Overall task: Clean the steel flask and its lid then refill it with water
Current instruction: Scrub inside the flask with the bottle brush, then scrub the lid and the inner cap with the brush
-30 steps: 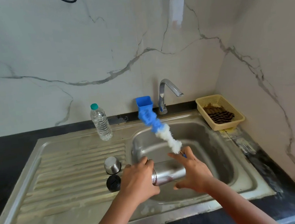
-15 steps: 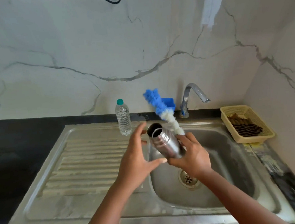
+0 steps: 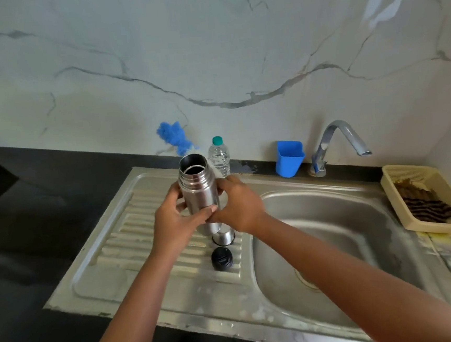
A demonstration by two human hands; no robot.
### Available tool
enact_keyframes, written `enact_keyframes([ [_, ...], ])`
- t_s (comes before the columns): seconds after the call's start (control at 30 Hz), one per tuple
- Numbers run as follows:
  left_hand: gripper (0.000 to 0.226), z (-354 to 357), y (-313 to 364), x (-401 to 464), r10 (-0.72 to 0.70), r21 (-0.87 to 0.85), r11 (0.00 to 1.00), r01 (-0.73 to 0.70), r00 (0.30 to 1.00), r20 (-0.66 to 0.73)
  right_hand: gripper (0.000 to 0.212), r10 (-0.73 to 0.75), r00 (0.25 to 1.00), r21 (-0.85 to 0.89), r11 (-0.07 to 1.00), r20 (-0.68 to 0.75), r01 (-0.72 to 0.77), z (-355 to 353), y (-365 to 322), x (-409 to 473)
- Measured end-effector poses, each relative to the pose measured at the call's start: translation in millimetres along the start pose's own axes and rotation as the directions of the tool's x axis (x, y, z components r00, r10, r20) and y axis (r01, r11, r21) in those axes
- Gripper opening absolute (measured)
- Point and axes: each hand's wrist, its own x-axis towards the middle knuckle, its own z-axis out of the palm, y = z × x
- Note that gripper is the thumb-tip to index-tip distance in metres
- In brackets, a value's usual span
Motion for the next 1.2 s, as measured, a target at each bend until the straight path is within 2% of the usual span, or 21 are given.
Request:
enact_keyframes([
  [0.27, 0.066, -17.2, -41.6, 11.5, -0.094, 0.061, 0.994, 0.094, 0.996, 0.004, 0.068, 0.009, 0.991, 0.041, 0.999, 0.133, -0.015, 49.5, 5.1, 20.9],
  [0.63, 0.068, -15.0, -71.5, 11.7, -0.128, 0.061, 0.99, 0.127, 0.992, 0.016, 0.07, 0.024, 0.987, 0.002, 1.0, 0.161, -0.024, 80.7, 22.6, 20.3],
  [0.87, 0.07, -15.5, -78.1, 13.7, -0.146, 0.072, 0.987, 0.146, 0.989, -0.006, 0.076, 0.011, 0.987, -0.013, 1.0, 0.158, -0.009, 86.2, 24.2, 22.1],
  [1.03, 0.073, -16.2, -81.8, 9.5, -0.16, 0.076, 0.984, 0.159, 0.987, 0.001, 0.079, 0.008, 0.992, 0.051, 0.999, 0.124, -0.014, 83.7, 27.0, 12.9],
  [1.2, 0.093, -18.6, -86.5, 1.1, -0.155, 0.069, 0.986, 0.155, 0.988, -0.006, 0.076, -0.008, 0.999, 0.061, 0.998, 0.054, 0.004, 71.3, 35.4, -3.2],
])
